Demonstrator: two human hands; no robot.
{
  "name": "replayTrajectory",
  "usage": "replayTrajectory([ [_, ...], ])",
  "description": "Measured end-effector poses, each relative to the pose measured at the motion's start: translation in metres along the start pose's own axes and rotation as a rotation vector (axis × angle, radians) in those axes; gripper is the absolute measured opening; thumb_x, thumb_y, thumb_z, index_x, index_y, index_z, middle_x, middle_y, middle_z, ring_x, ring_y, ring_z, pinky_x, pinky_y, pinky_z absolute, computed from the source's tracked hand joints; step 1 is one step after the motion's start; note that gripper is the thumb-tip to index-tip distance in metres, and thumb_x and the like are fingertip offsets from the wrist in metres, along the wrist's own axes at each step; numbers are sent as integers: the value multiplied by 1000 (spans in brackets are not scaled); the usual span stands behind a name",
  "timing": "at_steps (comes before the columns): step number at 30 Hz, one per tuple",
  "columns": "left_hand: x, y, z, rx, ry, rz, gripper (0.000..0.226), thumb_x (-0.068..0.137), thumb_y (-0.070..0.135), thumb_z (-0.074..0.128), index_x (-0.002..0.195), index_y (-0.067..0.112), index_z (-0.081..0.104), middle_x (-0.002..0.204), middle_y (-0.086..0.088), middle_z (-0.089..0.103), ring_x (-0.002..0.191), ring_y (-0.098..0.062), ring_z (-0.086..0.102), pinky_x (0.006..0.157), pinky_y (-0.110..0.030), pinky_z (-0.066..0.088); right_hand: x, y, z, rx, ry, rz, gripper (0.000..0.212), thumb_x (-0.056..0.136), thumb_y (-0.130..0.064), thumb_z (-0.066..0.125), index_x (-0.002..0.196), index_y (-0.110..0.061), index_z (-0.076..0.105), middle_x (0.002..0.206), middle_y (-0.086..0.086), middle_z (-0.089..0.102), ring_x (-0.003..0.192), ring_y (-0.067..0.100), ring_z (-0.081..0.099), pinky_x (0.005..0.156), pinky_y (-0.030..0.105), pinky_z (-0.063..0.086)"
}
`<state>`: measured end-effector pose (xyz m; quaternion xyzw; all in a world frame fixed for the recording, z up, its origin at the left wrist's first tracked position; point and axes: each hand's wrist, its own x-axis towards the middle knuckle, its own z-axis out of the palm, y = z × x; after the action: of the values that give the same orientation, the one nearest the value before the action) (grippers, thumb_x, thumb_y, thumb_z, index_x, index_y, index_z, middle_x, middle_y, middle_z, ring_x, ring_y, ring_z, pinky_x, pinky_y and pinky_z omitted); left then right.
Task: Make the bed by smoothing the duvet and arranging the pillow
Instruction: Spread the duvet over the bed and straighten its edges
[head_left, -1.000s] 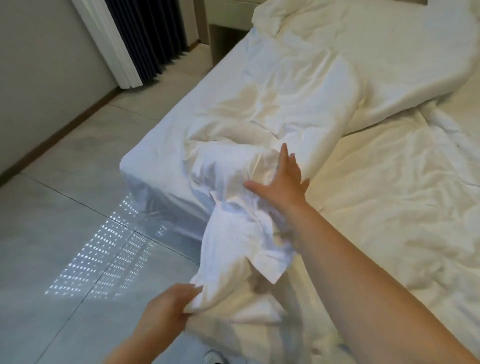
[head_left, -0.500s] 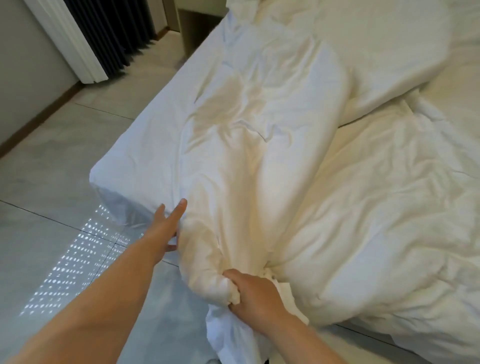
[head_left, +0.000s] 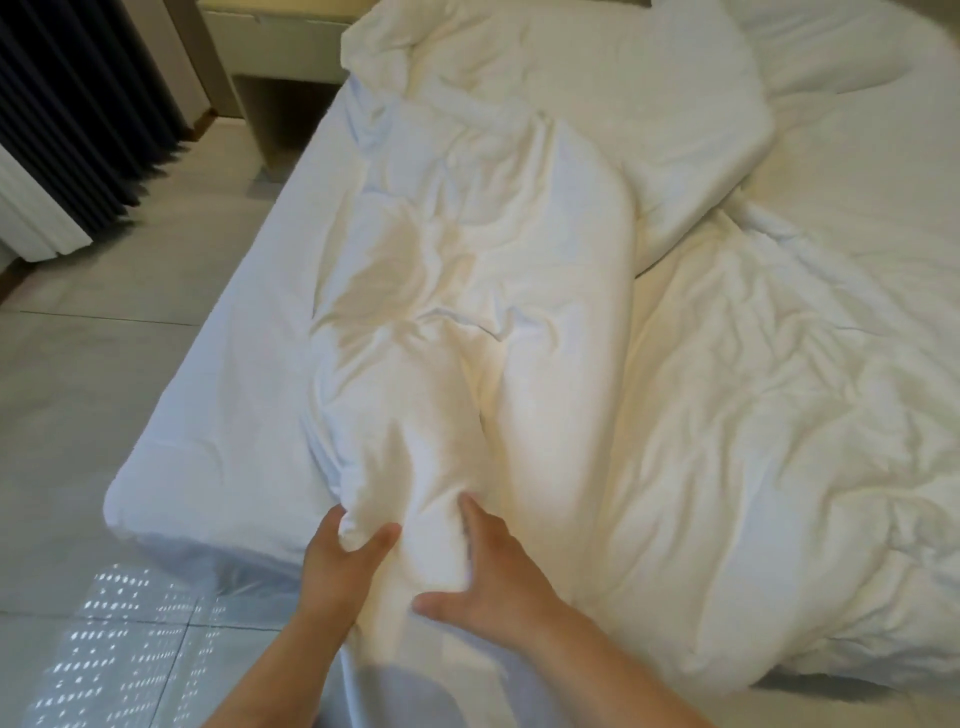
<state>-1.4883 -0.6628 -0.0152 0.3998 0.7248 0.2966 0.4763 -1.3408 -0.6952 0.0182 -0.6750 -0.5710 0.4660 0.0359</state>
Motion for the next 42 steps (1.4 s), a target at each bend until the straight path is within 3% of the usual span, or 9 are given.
replayTrajectory([
  [6, 43, 10, -108, 260, -75, 274, 15, 81, 12, 67, 74, 14, 54, 73, -5, 59, 78, -26, 54, 70, -30, 36, 43, -83, 73, 43, 137, 205, 50, 88, -19, 47, 136, -15, 32, 124, 13, 57, 115, 31, 53, 85, 31, 41],
  [9, 51, 21, -162, 337, -137, 349, 11, 81, 15, 68, 81, 14, 57, 77, -5, 59, 78, -23, 51, 67, -29, 36, 32, -126, 101, -5, 203, 93, 30, 92, -14, 41, 116, -12, 57, 117, 13, 62, 109, 30, 55, 74, 28, 34],
  [16, 38, 2, -273, 443, -220, 553, 49, 73, 2, 72, 47, 38, 52, 49, 14, 56, 53, 5, 52, 51, -8, 35, -18, -180, 148, 237, 151, -128, 19, 89, -15, 47, 82, -6, 63, 58, -3, 48, 69, 13, 45, 55, 13, 28],
  [21, 54, -96, -329, 691, -193, 263, 37, 75, 22, 73, 54, 30, 44, 55, 1, 47, 63, -31, 53, 59, -34, 37, 2, -194, 248, 221, -55, -24, 29, 91, -13, 42, 108, -9, 65, 87, -1, 65, 95, 22, 53, 71, 20, 38],
  [24, 76, -125, -328, 741, -211, 213, 40, 83, 21, 65, 58, 30, 36, 54, 6, 40, 62, -26, 42, 61, -32, 34, 16, -181, 272, 152, 28, 137, 36, 92, -10, 37, 118, -19, 61, 124, 2, 61, 118, 20, 52, 94, 24, 39],
  [30, 124, -111, -317, 899, -494, 240, 29, 90, 28, 55, 62, 33, 47, 73, 8, 52, 80, -15, 52, 65, -21, 35, 34, -193, 238, 224, 277, 217, 38, 96, -25, 43, 133, -23, 43, 134, -4, 53, 125, 14, 47, 99, 22, 35],
  [34, 196, -80, -319, 722, -423, 349, 24, 92, 26, 52, 112, 18, 63, 115, 0, 62, 108, -15, 56, 86, -21, 38, 94, -242, 210, 202, 454, 166, 53, 94, -34, 45, 143, -22, 27, 150, -4, 32, 139, 13, 29, 110, 24, 24],
  [39, 287, -29, -340, 800, -573, 661, 31, 94, 26, 49, 124, 23, 56, 134, 6, 53, 121, -12, 50, 88, -13, 32, 219, -316, 199, 88, 519, 420, 86, 86, -49, 52, 148, -17, 1, 158, 7, 3, 146, 20, 5, 117, 42, 2],
  [42, 338, -9, -371, 855, -641, 824, 34, 93, 27, 50, 128, 26, 53, 137, 9, 49, 126, -9, 46, 97, -13, 30, 270, -333, 205, 90, 612, 601, 72, 91, -36, 50, 146, -11, 11, 153, 11, 19, 142, 24, 19, 115, 36, 13],
])
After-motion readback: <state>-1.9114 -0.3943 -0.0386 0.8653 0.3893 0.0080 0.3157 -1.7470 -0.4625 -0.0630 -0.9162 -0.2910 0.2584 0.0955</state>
